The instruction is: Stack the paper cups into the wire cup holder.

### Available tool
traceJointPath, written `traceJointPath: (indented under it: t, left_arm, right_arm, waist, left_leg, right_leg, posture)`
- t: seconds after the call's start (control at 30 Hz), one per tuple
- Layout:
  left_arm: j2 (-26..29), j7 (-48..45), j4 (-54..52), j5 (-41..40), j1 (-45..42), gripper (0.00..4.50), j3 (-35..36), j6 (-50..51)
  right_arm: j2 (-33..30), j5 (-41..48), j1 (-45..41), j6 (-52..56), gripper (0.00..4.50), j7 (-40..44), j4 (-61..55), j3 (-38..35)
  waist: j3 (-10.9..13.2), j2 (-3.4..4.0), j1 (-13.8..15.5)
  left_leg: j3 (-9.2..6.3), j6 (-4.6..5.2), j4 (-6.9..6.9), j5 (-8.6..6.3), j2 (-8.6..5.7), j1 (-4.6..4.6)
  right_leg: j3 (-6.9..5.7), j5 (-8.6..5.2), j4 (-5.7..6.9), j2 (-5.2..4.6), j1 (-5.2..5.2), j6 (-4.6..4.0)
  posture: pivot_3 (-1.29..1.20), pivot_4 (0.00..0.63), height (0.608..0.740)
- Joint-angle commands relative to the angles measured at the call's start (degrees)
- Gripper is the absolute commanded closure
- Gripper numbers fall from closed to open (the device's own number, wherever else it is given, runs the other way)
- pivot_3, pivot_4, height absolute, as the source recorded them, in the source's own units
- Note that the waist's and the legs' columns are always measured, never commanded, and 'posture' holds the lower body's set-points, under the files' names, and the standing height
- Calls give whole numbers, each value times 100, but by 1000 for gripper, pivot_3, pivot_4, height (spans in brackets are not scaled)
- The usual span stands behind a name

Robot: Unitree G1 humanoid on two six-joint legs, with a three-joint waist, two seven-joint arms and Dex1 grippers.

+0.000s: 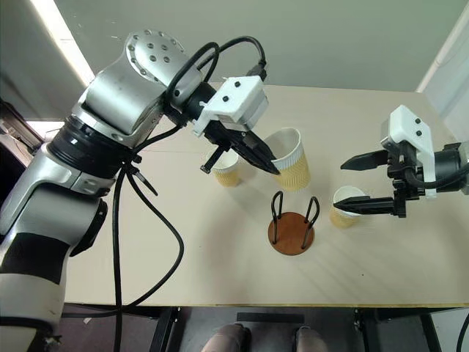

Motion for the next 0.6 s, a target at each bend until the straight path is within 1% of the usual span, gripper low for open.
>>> traceJointPath:
  t: [0.03,0.13,0.4,0.6]
  left_arm:
    - [-68,-198,-64,-229,-183,4500,-93,-131]
    - [-83,-198,-104,-313,-175,4500,-199,-135]
    - [-124,-198,-235,-436,-129,4500,-444,-155]
    - [-13,-198,-307,-466,-72,4500,-812,-365]
  right_arm:
    - [-100,224,-367,94,39,-197,47,-522]
    - [-145,304,-641,174,39,-310,215,-652]
    - [-501,282,-527,147,39,-238,272,-839]
    - [-690,380,-274,268,39,-254,136,-1111]
  waist:
    - [1,1,3]
    - [3,4,4]
    - [3,4,34]
    - [3,5,47]
  left_leg:
    - [0,1,2,0,0,-2]
    - [5,4,6,1,-1,-4]
    - [5,6,13,0,-2,-8]
    - [7,7,19,0,-2,-12]
  right_leg:
    - [0,1,0,0,0,2]
    - [6,4,1,0,-4,8]
    - [6,3,0,0,-4,11]
    - [6,3,1,0,-5,14]
  posture:
    - [0,150,740]
    - [0,150,740]
    - [0,150,740]
    - [0,150,740]
